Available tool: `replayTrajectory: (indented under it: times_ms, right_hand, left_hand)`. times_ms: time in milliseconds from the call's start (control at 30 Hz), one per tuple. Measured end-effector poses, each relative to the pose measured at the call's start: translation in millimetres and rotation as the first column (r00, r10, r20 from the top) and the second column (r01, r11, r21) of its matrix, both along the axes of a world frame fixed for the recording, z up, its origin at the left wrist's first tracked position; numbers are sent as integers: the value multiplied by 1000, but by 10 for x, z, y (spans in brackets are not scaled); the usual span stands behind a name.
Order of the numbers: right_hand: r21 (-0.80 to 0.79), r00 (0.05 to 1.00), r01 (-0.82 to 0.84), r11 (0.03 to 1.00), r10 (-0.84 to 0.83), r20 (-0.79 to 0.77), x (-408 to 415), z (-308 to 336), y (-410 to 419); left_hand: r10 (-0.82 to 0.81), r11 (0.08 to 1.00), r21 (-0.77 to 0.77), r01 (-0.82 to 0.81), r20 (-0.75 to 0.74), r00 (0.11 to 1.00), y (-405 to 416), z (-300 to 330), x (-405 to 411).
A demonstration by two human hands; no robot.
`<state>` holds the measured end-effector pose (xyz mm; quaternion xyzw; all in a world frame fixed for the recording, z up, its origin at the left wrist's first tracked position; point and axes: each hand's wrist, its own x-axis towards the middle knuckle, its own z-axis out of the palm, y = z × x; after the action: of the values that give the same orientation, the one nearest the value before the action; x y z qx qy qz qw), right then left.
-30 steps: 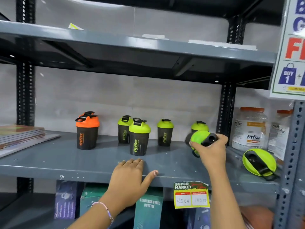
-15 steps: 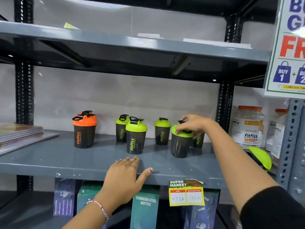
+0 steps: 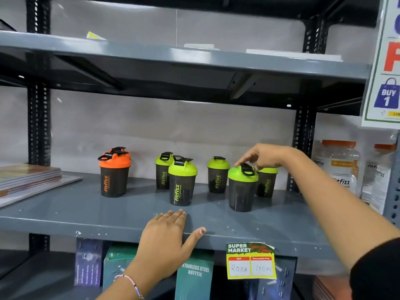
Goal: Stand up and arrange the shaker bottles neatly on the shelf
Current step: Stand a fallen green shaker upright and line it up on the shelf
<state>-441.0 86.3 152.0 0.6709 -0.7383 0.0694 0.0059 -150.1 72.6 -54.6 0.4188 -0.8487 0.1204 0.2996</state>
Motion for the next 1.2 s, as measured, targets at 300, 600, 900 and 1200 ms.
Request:
replayTrajectory:
  times_ms: [300,600,900,1200]
  right_hand:
    - [-2,993,83,997,-83,84,-11,164,-113]
    - [-192,971,157,969,-116,209,305,-49,-289]
    - [-391,935,339,855,-353,39,499,-258,-374]
    - [-334,908,413,847,-410,83,632,-255,-345]
  left_hand:
    - [1,1000,-4,-1,2,1000,-57,77,-46]
    - [19,1000,10,-19,-16,1000,-41,14,6]
    - [3,1000,22,-3,-9,1000,-14,10,-47]
    - [15,1000,-2,-14,39,999,-19,-2,-6]
